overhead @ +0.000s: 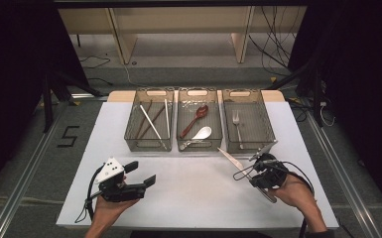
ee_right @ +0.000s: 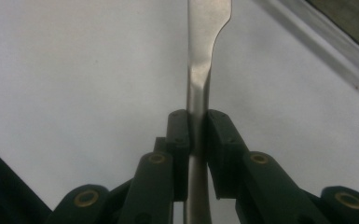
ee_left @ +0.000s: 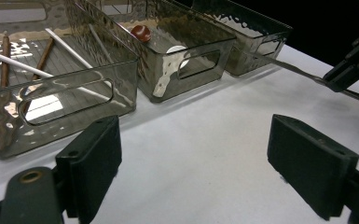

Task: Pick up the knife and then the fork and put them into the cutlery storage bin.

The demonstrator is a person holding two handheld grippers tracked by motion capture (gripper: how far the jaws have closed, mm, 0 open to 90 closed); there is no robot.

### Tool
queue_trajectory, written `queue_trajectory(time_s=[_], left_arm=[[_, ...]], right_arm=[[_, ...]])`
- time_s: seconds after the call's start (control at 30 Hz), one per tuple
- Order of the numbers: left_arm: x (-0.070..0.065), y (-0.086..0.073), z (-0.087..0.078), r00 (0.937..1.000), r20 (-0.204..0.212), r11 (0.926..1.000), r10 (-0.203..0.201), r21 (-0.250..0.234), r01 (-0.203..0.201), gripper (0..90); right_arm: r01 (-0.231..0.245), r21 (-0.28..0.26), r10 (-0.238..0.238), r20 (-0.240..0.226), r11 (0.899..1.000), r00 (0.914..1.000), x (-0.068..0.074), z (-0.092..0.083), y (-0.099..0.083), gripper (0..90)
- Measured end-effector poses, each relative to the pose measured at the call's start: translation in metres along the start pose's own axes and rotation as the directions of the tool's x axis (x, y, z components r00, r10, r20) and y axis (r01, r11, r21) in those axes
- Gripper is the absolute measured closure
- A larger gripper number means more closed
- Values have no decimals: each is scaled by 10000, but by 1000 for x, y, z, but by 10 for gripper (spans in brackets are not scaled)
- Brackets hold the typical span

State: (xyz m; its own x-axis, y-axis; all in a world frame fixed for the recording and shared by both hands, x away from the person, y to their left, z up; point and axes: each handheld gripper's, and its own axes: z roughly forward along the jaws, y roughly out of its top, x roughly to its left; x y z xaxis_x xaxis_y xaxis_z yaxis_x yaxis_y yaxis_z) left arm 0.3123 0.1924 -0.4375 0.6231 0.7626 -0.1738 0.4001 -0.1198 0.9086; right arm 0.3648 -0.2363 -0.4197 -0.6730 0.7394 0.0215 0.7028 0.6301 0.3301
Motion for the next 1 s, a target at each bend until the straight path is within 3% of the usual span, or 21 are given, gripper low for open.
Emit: queue_trajectory(time_s=[0.33, 1.0], left_arm=[[1, 0, -1, 10000, -14, 9999, -92, -62, 91, 173], [3, -1, -2, 9999, -74, 9998, -91, -185, 90, 173]], right_arm=[[-154, -852, 140, -163, 9962, 9998, -7, -14, 19, 804], [-497, -1795, 476, -160, 9825, 9987, -18, -24, 54, 803]])
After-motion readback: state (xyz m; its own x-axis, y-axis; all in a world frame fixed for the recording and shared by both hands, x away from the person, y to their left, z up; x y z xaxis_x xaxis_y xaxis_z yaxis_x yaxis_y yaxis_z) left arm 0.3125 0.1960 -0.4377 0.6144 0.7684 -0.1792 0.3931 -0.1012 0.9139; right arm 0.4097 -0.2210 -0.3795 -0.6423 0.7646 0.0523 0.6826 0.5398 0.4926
